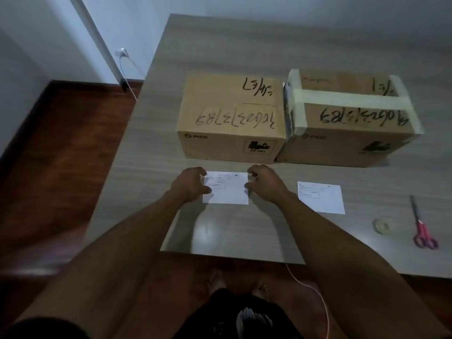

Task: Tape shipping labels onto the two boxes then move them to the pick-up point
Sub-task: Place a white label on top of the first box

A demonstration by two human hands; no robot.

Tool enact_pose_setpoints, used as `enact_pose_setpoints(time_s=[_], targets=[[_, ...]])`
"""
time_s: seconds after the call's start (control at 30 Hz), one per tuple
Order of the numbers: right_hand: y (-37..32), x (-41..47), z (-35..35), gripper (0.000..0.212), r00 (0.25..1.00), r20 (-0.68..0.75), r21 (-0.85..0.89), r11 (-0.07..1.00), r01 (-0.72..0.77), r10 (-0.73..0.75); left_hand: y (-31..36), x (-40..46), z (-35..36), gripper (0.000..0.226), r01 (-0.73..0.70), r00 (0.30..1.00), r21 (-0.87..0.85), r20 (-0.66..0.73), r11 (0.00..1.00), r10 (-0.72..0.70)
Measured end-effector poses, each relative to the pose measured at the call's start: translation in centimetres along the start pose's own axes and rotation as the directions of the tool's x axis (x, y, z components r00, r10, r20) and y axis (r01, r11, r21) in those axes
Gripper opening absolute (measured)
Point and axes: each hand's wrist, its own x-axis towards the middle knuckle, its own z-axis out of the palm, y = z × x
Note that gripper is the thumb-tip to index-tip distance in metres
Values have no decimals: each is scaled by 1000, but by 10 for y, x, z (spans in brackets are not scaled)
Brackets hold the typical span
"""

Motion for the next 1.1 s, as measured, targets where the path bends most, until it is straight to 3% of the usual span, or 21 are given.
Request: enact_pose_setpoints(time_s=[0.17,0.3,0.4,0.67,0.83,0.9,1.0,1.1], targets=[[5,12,14,36,998,56,-10,1000,2,-1,-5,16,9,87,-1,999,2,42,1000,1],[10,22,21,63,994,103,-92,996,-21,31,-7,28,11,88,-36,997,56,77,998,32],[12,24,22,67,993,102,-80,996,-45,53,-11,35,12,95,-51,994,75,96,996,43],[3,36,12,62,975,199,-31,995,-94,99,-9,42,8,76,-39,989,53,144,998,31],[2,31,11,53,974,212,93,990,-107,85,-7,42,6,97,-46,988,3,146,999,45],[2,26,12,43,978,186,184,974,-130,95,-8,43,6,85,-18,989,-18,143,1000,20],[4,21,9,22,974,185,314,932,-181,127,-13,44,6,46,15,993,-117,114,993,-1],[-2,12,-1,23,973,166,434,875,-215,158,-10,38,-2,12,44,994,-300,109,953,-11]])
